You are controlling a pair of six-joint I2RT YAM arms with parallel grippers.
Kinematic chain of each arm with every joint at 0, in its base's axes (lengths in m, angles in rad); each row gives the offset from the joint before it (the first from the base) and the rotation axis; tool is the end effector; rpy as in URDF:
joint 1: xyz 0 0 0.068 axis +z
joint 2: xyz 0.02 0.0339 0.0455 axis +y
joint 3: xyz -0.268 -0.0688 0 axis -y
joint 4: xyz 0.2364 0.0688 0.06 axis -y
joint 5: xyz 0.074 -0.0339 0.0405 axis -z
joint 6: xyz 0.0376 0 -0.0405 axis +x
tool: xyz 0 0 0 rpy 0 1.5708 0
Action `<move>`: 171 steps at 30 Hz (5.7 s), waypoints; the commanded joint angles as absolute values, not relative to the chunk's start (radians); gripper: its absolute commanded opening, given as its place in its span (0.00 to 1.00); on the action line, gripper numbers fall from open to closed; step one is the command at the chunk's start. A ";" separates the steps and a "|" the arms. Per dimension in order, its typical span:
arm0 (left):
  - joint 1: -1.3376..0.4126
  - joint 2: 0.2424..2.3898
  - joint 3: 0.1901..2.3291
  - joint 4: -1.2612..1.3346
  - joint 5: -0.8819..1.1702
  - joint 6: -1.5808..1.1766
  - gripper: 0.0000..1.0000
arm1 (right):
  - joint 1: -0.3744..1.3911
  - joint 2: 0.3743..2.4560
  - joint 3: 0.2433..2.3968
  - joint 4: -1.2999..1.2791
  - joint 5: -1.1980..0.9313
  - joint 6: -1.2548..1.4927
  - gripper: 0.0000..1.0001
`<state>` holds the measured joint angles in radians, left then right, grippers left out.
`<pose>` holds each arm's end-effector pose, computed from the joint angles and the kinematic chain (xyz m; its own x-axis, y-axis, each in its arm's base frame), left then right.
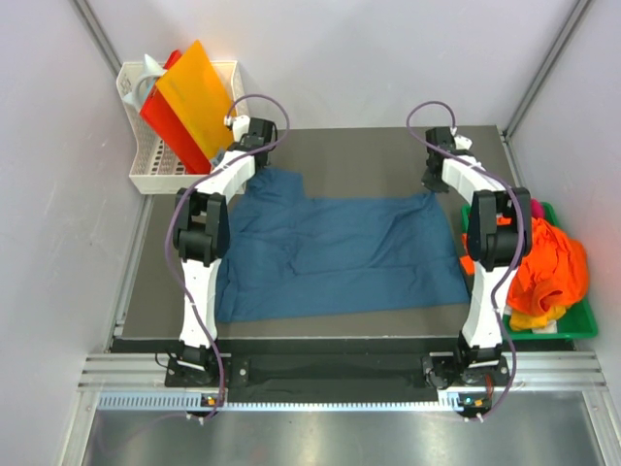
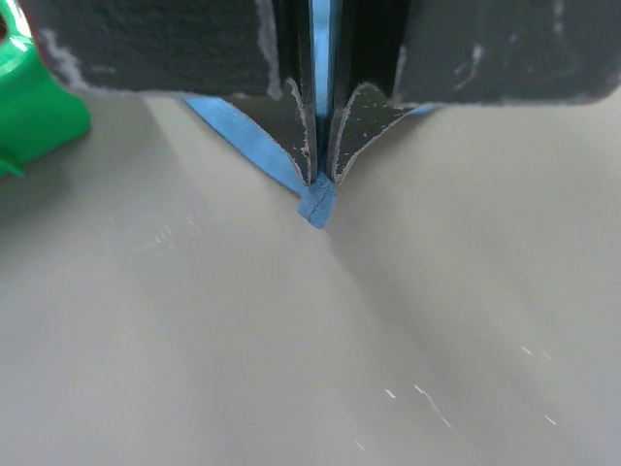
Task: Fold and stack the t-shirts
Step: Grap the side of the flattened tshirt furthest away from the robot with both arms, then fold the other side of the tshirt into a rectangle
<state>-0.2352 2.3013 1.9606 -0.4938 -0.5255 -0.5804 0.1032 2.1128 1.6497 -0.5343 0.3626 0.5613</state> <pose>0.5035 -0.1013 0.2117 -0.5335 -0.3600 -0.7654 -0.5005 0.8638 -0.0574 0.4547 0.0337 0.1995 -0.6568 0.4323 -0.6179 0.5253 0.8502 0.0365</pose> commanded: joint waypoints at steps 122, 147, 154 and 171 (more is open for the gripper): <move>-0.236 1.201 1.249 -0.569 -0.552 -0.641 0.00 | 0.021 1.244 0.993 -0.367 0.345 0.603 0.00; -0.252 0.996 0.904 -0.656 -0.525 -0.706 0.00 | 0.032 1.183 0.773 -0.393 0.337 0.635 0.00; -0.253 0.931 0.835 -0.715 -0.483 -0.747 0.00 | 0.034 1.221 0.749 -0.390 0.325 0.657 0.00; -0.278 1.038 0.802 -0.784 -0.414 -0.827 0.00 | 0.035 1.262 0.723 -0.459 0.330 0.673 0.00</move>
